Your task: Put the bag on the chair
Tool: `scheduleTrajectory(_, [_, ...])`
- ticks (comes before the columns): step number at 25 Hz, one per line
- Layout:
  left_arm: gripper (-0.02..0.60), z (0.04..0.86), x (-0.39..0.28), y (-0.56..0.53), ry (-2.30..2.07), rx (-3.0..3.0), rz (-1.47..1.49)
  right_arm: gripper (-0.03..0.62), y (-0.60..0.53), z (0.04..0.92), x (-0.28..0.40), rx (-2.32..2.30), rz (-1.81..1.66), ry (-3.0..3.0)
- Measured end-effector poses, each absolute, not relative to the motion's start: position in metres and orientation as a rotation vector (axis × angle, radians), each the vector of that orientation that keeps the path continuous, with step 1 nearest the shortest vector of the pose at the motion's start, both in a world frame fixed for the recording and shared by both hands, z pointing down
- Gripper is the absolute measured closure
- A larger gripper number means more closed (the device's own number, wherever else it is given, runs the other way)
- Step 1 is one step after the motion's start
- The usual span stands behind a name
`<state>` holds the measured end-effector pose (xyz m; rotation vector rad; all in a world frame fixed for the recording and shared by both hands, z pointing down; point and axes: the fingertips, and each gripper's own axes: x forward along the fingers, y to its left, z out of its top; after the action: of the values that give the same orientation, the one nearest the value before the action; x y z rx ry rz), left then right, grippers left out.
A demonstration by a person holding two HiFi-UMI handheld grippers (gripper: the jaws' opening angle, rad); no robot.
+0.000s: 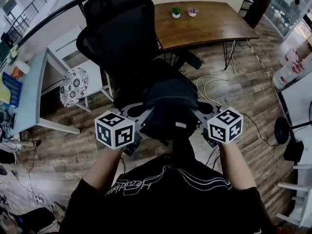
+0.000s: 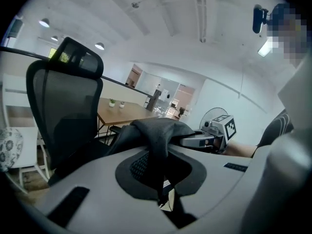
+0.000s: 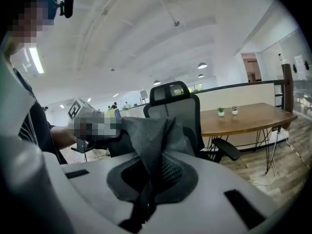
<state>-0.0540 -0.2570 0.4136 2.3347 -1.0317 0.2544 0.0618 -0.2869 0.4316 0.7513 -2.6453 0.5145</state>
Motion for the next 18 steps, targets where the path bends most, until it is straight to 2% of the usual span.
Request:
scheduleTrajectory(6, [0.548, 0.420, -0.069, -0.329, -1.169, 2.240, 0.200, 0.586, -0.375, 0.442, 0.041, 0.584, 0.563, -2.681])
scheduleTrajectory(18, [0.548, 0.463, -0.141, -0.439, -1.471, 1.952, 0.150, 0.583, -0.514, 0.486, -0.047, 0.192, 0.483, -2.591])
